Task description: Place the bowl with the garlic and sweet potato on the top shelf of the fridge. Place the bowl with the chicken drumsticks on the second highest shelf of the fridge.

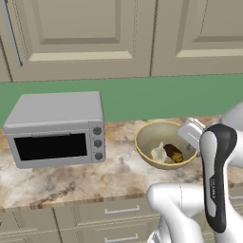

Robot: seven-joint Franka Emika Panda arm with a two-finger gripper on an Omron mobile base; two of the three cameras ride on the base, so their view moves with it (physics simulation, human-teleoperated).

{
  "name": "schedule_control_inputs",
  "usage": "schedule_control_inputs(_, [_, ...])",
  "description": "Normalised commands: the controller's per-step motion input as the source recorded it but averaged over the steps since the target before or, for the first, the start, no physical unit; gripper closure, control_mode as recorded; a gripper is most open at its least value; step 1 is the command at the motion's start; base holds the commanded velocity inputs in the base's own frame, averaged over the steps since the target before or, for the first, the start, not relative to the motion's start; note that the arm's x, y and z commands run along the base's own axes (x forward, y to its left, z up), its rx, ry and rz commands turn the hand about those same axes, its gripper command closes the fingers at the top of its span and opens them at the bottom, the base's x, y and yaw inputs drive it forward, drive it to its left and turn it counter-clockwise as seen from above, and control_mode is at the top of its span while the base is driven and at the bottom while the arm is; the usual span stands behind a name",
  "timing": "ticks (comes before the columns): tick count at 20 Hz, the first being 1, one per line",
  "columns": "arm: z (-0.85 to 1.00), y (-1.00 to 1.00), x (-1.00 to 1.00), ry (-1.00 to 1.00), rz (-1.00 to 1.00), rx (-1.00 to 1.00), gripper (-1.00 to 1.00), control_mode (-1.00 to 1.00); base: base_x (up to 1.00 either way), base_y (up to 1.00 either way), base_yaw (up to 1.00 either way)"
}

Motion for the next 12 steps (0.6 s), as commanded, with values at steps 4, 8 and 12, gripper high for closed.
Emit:
schedule_control_inputs(4, [0.00,0.00,-0.04,0.00,0.00,0.00,1.00,1.00,-0.59,0.05,0.08])
schedule_control_inputs(8, [0.00,0.00,0.00,0.00,0.00,0.00,1.00,1.00,-1.00,0.49,0.35])
schedule_control_inputs(12, [0.00,0.00,0.00,0.00,0.00,0.00,1.00,1.00,-1.00,0.90,0.49])
